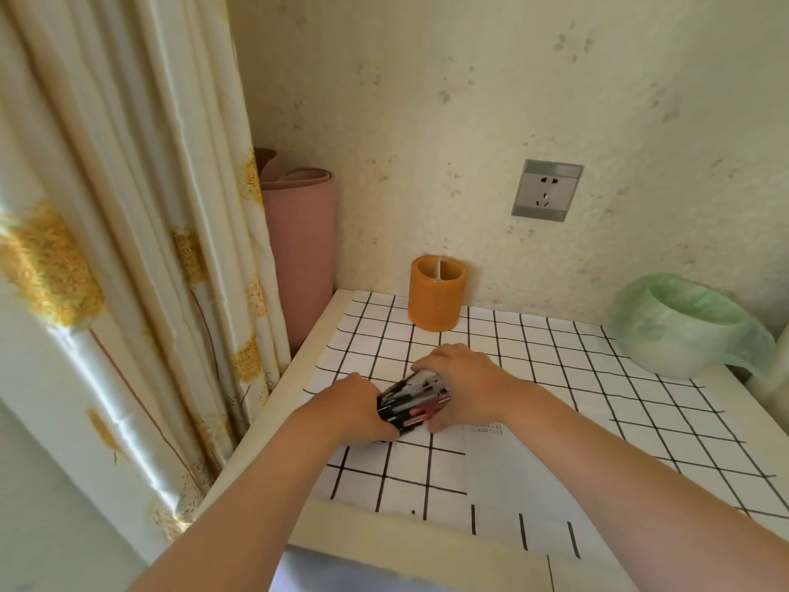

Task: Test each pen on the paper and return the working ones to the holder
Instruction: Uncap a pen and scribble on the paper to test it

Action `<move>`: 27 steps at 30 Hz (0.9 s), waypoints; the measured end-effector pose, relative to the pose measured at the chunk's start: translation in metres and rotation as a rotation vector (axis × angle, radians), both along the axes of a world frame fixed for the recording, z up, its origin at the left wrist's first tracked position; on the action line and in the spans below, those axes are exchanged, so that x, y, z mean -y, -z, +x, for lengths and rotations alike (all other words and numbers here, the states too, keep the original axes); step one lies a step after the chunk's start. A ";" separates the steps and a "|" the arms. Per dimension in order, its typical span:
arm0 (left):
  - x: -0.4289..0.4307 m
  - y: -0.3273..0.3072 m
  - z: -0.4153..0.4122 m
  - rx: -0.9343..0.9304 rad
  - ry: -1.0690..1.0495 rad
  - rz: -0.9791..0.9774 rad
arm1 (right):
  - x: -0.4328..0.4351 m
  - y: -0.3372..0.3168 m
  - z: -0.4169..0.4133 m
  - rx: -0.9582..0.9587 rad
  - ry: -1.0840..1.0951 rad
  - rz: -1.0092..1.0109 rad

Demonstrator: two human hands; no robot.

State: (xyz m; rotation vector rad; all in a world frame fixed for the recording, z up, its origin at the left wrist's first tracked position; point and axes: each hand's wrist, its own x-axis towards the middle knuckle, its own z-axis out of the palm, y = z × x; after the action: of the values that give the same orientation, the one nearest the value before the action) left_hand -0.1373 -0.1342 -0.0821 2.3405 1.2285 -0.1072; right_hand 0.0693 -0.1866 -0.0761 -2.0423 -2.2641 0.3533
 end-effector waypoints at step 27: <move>-0.012 -0.015 -0.016 -0.018 -0.003 -0.010 | 0.005 0.014 -0.007 -0.135 0.084 -0.080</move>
State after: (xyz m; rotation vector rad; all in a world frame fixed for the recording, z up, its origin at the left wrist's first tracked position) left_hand -0.1528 -0.1221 -0.0672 2.3338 1.2372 -0.1329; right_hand 0.0622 -0.1913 -0.0896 -2.0751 -2.1115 0.5654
